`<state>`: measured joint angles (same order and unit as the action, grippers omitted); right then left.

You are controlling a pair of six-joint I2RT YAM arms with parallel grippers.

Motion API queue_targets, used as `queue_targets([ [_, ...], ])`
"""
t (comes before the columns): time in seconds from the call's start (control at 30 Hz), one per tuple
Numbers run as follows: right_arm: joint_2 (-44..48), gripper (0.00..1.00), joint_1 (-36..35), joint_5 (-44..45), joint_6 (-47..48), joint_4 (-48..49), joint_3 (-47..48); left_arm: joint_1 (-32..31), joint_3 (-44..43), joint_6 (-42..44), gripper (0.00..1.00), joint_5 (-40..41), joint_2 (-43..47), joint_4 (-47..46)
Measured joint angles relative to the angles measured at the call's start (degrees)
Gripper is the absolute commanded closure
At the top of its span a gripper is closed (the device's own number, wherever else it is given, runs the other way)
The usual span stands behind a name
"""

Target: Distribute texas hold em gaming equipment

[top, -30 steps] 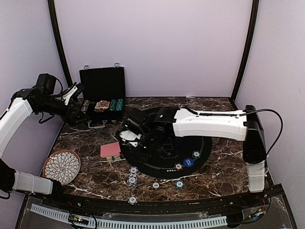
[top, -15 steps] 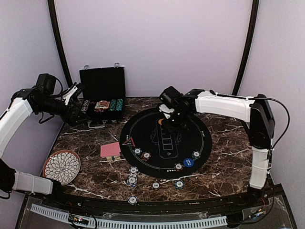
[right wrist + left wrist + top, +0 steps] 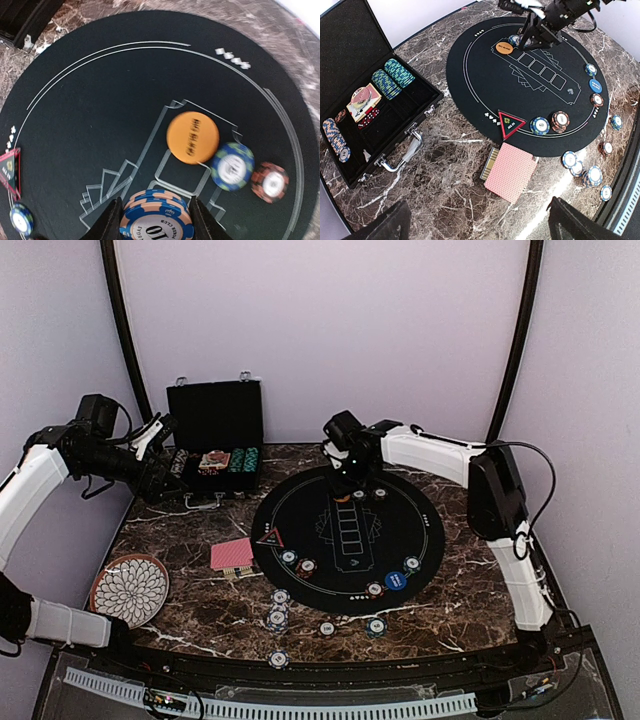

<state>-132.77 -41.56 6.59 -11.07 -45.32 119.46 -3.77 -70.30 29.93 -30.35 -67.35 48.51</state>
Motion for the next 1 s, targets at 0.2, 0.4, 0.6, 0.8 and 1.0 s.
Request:
queue_targets([
  [0.2, -4.46, 1.0, 0.02, -1.6, -0.85, -0.7, 1.51, 0.0, 0.02, 0.0, 0.01, 0.22, -0.04, 0.0],
  [0.4, -6.27, 1.0, 0.04, -1.9, -1.4, -0.52, 1.55, 0.0, 0.13, 0.0, 0.01, 0.28, -0.17, -0.02],
  [0.6, -9.01, 1.0, 0.39, -2.16, -1.51, -0.98, 3.85, 0.0, 0.13, 0.0, 0.01, 0.39, -0.22, -0.02],
  [0.8, -11.1, 1.0, 1.4, -2.29, -1.49, -0.24, 6.82, 0.0, 0.13, 0.0, 0.01, 0.83, -0.26, -0.04],
  [1.0, -12.59, 1.0, 2.1, -2.03, -1.46, 0.09, 9.11, 0.0, 0.13, 0.04, 0.01, 1.05, -0.33, -0.07],
])
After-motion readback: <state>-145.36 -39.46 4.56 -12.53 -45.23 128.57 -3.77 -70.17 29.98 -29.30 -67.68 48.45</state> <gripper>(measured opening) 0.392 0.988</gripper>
